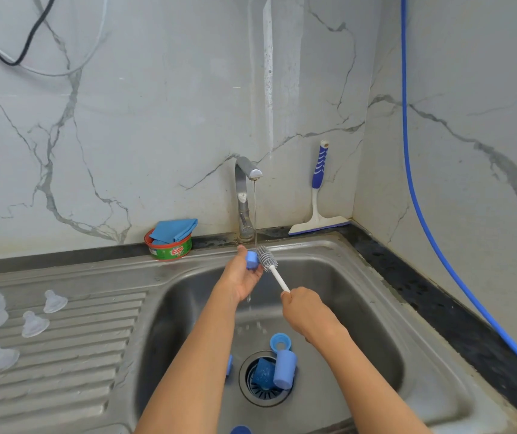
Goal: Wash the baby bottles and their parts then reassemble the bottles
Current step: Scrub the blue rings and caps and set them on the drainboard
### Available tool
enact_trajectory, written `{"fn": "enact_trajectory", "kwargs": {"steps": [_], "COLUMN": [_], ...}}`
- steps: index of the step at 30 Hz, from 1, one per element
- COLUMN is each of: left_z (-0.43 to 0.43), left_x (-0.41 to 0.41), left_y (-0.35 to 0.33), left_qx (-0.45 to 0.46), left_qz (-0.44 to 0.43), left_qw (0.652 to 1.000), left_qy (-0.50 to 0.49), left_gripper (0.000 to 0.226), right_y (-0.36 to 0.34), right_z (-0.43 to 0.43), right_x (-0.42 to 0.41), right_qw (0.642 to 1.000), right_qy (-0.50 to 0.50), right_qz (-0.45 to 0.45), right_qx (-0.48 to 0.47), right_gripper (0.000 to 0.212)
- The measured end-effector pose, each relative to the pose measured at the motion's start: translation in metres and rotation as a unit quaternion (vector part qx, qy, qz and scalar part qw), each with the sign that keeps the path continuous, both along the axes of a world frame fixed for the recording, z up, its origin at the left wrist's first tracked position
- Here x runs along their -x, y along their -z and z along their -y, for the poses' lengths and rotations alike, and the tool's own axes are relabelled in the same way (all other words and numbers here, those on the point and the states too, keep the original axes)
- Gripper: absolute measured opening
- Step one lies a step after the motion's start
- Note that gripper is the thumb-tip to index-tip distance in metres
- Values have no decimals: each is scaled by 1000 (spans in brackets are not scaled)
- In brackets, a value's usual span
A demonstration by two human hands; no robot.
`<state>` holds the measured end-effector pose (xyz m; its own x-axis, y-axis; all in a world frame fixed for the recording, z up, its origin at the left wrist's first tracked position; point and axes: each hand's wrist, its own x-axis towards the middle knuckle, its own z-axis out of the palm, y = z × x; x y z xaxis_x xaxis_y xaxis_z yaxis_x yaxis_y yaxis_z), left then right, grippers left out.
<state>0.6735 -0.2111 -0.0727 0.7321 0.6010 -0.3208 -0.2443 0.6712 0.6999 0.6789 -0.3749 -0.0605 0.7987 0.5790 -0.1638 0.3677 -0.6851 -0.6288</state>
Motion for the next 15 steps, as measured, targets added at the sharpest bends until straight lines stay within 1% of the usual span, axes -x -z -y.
{"fn": "enact_trajectory", "kwargs": {"steps": [2,3,4,5,6,8,9,12,15], "left_z": [1,0,-1,-1,1,5,7,7,3], "left_x": [-2,-3,-5,-6,-5,-4,-2,-1,-2], "left_y": [0,1,3,4,6,8,8,13,17], "left_qx": [-6,-24,-41,-53,-60,-67,-66,-101,-199], "left_qz": [-16,-27,-31,-31,-27,-23,-29,-87,-174], "left_qw": [1000,999,999,998,998,998,997,991,964], "left_qy": [-6,-7,-11,-14,-11,-3,-2,18,27], "left_gripper": [37,39,40,40,37,32,31,36,52], "right_y": [4,9,9,8,9,10,13,18,15], "right_z": [-2,-4,-4,-3,-4,-4,-3,-5,-6], "right_x": [4,1,1,2,2,1,1,-4,-2], "right_qw": [1000,1000,1000,1000,1000,1000,999,1000,1000], "right_qy": [-9,-14,-12,-4,-2,17,-1,3,-15], "right_qz": [16,27,14,-4,-2,20,38,6,0], "right_qx": [12,-2,5,4,5,-14,-8,-10,-12], "right_gripper": [32,34,37,38,36,31,32,34,28]}}
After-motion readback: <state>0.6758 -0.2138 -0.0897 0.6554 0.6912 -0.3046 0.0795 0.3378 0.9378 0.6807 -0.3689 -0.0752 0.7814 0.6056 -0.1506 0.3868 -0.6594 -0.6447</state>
